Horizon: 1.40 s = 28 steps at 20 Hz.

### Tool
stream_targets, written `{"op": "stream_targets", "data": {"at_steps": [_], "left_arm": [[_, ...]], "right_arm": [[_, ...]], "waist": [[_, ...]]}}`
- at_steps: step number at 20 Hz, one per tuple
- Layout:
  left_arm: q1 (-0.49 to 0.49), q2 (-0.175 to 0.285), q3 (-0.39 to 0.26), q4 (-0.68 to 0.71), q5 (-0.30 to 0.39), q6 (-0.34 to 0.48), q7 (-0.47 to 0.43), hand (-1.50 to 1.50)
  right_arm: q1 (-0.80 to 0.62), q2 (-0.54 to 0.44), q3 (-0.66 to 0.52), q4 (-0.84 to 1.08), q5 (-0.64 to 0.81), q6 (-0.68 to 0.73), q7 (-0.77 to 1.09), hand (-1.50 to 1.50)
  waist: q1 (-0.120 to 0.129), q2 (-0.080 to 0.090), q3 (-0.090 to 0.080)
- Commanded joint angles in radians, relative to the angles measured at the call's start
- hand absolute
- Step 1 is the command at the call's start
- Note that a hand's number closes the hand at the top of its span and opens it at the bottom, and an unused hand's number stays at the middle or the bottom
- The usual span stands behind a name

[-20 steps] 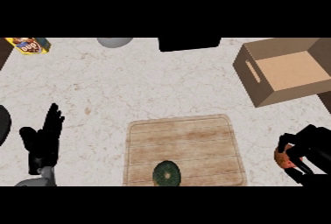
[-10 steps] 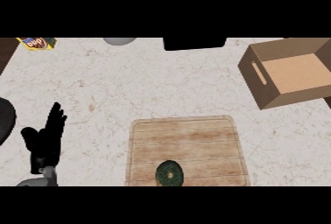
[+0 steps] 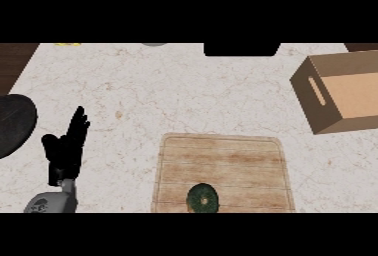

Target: Pick the sweet potato from the cutting board and place it in the cardboard box

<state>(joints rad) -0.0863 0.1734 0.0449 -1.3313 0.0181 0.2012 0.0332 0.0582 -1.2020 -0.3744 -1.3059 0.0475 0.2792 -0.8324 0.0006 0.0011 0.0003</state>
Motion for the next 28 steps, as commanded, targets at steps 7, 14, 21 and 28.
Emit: {"op": "stream_targets", "data": {"at_steps": [7,14,21,28], "left_arm": [[-0.076,-0.042,-0.018,0.063,-0.027,0.016,-0.011,0.00],[-0.054,-0.040,-0.028,0.076,-0.038,-0.005,-0.037,0.00],[-0.088,-0.010,0.006,0.070,-0.010,-0.031,-0.026,0.00],[-0.056,-0.027,-0.032,0.012,-0.030,-0.025,0.003,0.00]], "right_arm": [[-0.438,0.099,0.229,0.369,0.138,0.028,-0.006,1.50],[-0.646,0.230,0.322,0.630,0.345,-0.162,-0.086,1.50],[-0.817,0.308,0.362,0.897,0.419,-0.102,-0.018,-1.50],[-0.861,0.335,0.294,1.025,0.338,0.060,-0.191,-1.50]], "waist": [[0.048,0.012,0.001],[0.057,0.016,0.002],[0.071,0.024,0.003],[0.069,0.023,0.006]]}}
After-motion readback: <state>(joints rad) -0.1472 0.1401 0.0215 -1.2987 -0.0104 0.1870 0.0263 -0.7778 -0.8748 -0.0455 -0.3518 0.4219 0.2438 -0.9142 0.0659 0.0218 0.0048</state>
